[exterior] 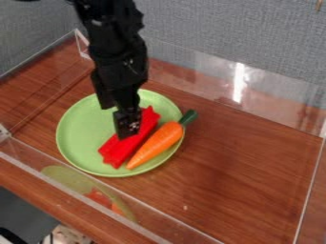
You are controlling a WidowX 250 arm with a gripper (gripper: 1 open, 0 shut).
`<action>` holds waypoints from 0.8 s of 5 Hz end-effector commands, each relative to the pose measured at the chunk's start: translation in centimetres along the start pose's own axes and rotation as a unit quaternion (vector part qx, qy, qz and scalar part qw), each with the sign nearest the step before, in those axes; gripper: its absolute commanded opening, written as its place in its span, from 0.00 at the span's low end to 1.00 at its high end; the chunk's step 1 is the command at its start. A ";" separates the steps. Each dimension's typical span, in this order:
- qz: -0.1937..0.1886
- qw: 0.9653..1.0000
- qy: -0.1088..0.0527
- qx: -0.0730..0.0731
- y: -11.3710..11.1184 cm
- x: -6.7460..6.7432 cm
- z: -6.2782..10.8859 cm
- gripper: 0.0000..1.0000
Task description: Put the red object on the green plate
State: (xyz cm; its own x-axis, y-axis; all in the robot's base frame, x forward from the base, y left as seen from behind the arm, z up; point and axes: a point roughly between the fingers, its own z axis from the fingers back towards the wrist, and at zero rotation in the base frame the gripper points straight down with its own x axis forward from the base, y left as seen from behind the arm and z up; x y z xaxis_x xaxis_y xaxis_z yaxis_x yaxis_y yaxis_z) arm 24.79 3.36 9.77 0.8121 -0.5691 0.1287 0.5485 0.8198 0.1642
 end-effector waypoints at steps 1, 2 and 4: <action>-0.021 1.000 -0.014 0.013 0.2 -0.4 3.0 1.00; -0.019 1.000 -0.016 0.007 1.2 -0.2 3.2 1.00; 0.000 1.000 -0.018 -0.023 2.6 -0.2 2.3 1.00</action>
State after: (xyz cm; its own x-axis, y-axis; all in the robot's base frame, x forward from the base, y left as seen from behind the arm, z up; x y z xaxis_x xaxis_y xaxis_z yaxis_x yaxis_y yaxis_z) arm 25.06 5.01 11.23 0.8056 -0.5763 0.1373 0.5701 0.8172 0.0848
